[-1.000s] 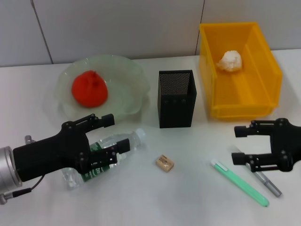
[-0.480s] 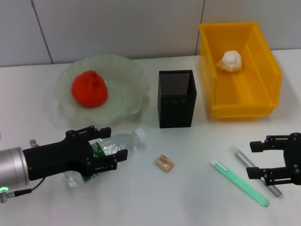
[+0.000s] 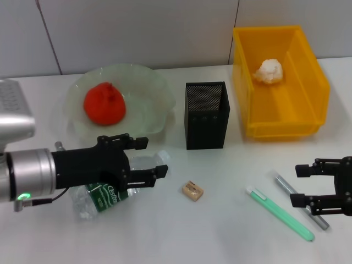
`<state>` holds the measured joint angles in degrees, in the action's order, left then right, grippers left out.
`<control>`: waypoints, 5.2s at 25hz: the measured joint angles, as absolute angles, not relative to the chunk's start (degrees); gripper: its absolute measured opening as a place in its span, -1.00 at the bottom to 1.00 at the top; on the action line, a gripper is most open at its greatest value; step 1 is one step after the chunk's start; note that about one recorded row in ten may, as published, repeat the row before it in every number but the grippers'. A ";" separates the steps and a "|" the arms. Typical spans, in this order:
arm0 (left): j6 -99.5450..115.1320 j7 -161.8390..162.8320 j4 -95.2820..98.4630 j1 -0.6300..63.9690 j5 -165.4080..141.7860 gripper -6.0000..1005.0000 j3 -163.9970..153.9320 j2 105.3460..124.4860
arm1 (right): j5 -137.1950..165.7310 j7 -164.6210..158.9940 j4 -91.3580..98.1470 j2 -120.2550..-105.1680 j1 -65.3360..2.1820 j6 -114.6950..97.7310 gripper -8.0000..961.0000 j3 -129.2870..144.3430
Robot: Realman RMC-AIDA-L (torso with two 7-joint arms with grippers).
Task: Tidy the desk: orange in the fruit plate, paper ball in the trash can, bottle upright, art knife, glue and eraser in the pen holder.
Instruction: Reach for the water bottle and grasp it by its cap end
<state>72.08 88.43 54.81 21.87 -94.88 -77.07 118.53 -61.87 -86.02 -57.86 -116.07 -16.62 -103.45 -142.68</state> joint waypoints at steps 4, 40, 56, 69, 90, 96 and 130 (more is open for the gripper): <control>68.48 93.40 56.88 23.90 -100.73 0.59 -79.29 118.59 | -61.87 -85.45 -56.89 -116.10 -16.72 -103.26 0.57 -142.72; 52.90 102.05 45.49 35.59 -111.35 0.52 -85.00 119.14 | -61.88 -84.02 -50.89 -116.18 -17.45 -100.69 0.57 -143.52; 48.35 102.13 43.98 36.15 -107.64 0.48 -91.33 119.18 | -61.88 -84.02 -49.98 -116.19 -17.90 -100.45 0.57 -143.52; 48.33 102.14 44.11 35.86 -107.24 0.45 -91.74 119.18 | -61.88 -84.02 -49.50 -116.19 -17.93 -99.74 0.57 -143.37; 48.15 102.66 48.13 33.97 -107.42 0.40 -93.88 119.12 | -61.88 -83.94 -49.38 -116.19 -18.02 -99.75 0.57 -142.99; 48.31 102.66 48.79 33.66 -107.73 0.39 -93.89 119.07 | -61.88 -83.93 -49.30 -116.19 -18.02 -99.74 0.57 -142.99; 47.70 102.54 52.37 30.66 -109.43 0.31 -96.99 119.00 | -61.88 -83.93 -49.17 -116.19 -18.28 -99.65 0.57 -143.00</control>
